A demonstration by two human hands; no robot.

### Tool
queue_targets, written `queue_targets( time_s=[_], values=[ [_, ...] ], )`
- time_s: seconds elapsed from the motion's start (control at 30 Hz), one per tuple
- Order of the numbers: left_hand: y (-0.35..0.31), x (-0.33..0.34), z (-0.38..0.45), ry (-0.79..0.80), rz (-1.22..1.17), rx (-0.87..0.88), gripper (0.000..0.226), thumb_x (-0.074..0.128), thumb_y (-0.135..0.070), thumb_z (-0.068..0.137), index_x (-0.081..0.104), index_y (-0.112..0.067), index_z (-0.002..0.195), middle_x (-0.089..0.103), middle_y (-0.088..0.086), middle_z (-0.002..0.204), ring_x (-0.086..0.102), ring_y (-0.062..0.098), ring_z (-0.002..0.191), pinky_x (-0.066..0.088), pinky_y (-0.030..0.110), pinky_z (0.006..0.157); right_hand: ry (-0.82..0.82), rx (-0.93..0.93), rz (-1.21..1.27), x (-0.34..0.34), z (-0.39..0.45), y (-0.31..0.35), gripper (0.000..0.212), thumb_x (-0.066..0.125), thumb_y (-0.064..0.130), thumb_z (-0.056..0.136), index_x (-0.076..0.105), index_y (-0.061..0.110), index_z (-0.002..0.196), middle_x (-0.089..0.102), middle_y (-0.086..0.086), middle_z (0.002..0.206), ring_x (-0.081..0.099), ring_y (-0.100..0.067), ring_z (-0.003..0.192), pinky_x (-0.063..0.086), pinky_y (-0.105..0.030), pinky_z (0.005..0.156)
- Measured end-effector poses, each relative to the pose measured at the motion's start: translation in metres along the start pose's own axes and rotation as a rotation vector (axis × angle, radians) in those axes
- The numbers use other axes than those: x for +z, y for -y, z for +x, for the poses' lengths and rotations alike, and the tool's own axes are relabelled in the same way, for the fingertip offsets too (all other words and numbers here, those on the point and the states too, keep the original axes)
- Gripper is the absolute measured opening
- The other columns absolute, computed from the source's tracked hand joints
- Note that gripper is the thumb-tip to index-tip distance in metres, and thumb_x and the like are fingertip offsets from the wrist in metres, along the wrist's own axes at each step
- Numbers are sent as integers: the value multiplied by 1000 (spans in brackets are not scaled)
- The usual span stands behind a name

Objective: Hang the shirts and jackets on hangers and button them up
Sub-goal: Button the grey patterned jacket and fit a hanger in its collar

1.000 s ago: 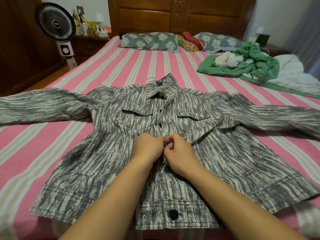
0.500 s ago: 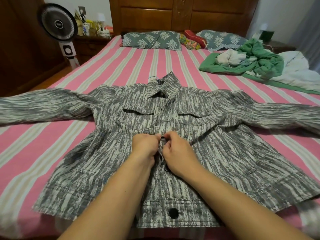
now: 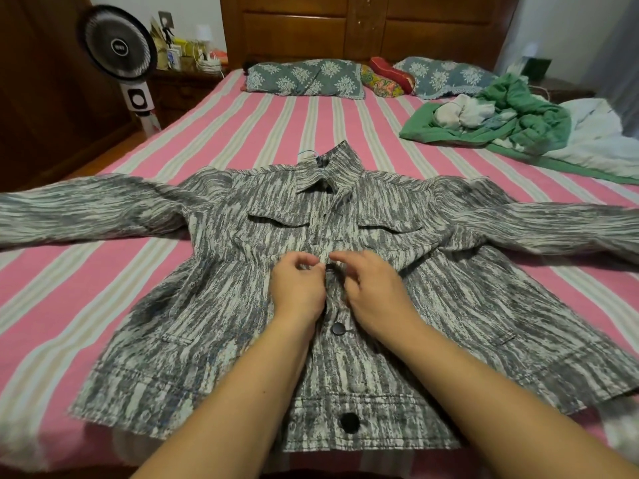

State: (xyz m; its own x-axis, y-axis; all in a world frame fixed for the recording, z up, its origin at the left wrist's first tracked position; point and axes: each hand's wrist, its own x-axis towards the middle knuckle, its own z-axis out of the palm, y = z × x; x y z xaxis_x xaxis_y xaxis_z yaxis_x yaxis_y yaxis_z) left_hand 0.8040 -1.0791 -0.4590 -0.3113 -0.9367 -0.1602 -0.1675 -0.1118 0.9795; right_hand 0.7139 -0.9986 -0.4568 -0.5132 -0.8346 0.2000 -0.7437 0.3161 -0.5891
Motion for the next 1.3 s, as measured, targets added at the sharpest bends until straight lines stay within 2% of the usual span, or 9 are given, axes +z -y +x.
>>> queue_targets(
  time_s=[0.13,0.27,0.47,0.57,0.67,0.8,0.9,1.03,1.3],
  values=[
    [-1,-2,-3,58,-84,-53,7,72,-10,93,70,-16,97,73,8,96,70,22,82,60,34,72,10,-150,-105,-13,7,-8,40,56,19,99,60,33,136,52,11,118,55,-10,100,48,-26,87],
    [-2,-2,-2,58,-145,-127,15,75,0,86,68,-7,96,73,15,95,73,34,94,60,50,88,86,-220,-172,-7,6,-7,46,53,16,99,54,31,143,53,11,125,52,-11,105,45,-27,91],
    [-3,6,-2,31,-87,-124,24,75,2,83,64,-10,99,71,17,95,73,34,85,61,55,79,78,-183,-174,0,6,-10,49,52,15,98,50,25,146,49,9,128,52,-14,109,47,-31,95],
    [-2,4,-1,39,12,-62,27,78,0,84,63,-17,98,68,7,89,72,26,78,63,46,74,74,-137,-106,1,7,-12,47,52,14,99,52,23,144,47,9,127,52,-13,108,48,-32,98],
    [2,1,-1,71,144,77,27,78,-7,87,59,-21,99,59,-2,79,54,13,60,51,29,55,47,-82,-29,2,11,-15,44,52,11,99,55,23,141,50,13,120,51,-7,108,46,-28,100],
    [6,-2,4,15,381,157,29,81,-21,85,56,-26,99,62,-2,85,61,15,69,48,33,58,38,44,101,1,17,-25,43,57,12,99,57,29,138,61,15,122,56,-5,113,47,-34,107],
    [7,-1,9,-11,298,43,31,83,-17,83,54,-26,94,64,-1,95,66,20,80,55,37,68,50,52,115,3,17,-29,44,59,13,98,56,33,138,63,17,122,58,-3,112,49,-35,106],
    [6,5,5,-43,244,32,36,79,-13,83,48,-30,92,60,-1,101,66,23,86,54,38,66,43,15,54,7,16,-26,43,58,15,98,57,32,137,57,15,128,55,-5,115,47,-35,107],
    [2,3,0,32,107,54,33,73,1,84,50,-19,96,60,7,97,55,19,68,52,35,60,30,-24,109,9,17,-19,38,59,15,97,60,31,132,52,13,116,59,-9,109,51,-37,101]
  ],
)
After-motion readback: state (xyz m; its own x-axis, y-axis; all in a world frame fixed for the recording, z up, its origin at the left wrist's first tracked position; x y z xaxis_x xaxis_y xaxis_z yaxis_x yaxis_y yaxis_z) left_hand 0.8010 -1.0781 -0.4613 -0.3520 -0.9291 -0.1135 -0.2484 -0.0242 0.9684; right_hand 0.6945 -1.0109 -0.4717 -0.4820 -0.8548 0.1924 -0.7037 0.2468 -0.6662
